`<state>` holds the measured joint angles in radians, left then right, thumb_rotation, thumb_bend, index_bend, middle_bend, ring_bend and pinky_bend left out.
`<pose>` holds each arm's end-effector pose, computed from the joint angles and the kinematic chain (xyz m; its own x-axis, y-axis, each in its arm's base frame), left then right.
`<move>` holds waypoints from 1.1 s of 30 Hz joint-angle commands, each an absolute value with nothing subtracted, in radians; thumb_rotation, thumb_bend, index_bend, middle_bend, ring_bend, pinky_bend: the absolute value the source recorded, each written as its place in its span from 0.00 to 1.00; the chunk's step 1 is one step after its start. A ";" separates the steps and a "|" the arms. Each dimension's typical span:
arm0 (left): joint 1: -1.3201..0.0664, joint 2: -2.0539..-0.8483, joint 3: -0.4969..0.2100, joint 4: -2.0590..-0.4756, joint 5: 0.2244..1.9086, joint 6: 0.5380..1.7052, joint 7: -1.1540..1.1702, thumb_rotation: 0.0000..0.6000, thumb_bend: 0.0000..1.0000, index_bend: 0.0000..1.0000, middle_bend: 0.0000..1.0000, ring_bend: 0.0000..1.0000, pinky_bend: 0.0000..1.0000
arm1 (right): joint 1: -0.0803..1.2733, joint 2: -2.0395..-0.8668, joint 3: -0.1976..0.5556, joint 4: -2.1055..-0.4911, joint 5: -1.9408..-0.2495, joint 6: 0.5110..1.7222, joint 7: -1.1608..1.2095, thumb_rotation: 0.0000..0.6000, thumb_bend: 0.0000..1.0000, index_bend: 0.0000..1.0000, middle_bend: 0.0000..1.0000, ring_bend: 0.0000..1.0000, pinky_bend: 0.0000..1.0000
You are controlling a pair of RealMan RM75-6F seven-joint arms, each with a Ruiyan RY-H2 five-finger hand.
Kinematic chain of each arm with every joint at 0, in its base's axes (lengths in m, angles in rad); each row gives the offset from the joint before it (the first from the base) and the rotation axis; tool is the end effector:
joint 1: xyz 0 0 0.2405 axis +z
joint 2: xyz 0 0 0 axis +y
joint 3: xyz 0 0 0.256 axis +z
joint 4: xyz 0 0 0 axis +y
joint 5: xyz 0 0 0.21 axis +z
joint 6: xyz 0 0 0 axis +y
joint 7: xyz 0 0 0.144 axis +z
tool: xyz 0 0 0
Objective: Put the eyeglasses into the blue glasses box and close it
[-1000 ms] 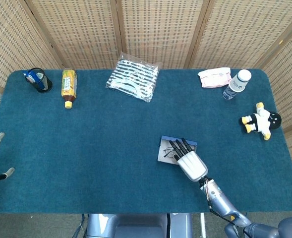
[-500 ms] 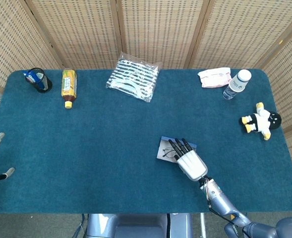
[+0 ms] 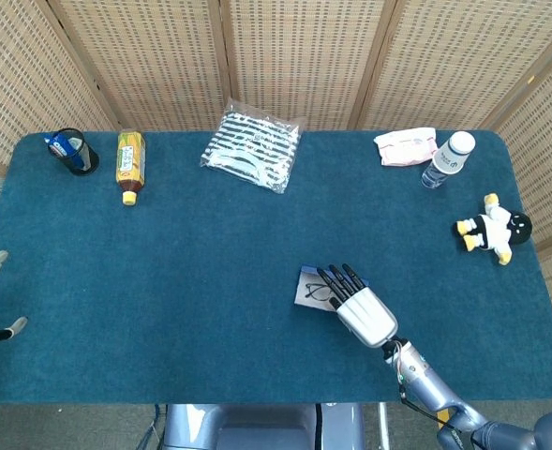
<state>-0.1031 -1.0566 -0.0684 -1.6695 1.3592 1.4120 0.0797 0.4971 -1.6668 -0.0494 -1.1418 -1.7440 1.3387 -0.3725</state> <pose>-0.3215 0.1888 0.1742 0.4511 0.0571 0.8906 0.8845 0.1049 -0.4547 -0.2129 -0.2594 -0.0282 0.6758 0.1610 0.7193 -0.5152 -0.5948 0.6171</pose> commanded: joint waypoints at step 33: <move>-0.104 -1.060 -0.067 -1.670 1.357 1.408 0.091 1.00 0.00 0.00 0.00 0.00 0.00 | 0.508 -1.524 -0.092 -1.259 -1.802 1.252 -0.405 1.00 0.52 0.73 0.04 0.00 0.13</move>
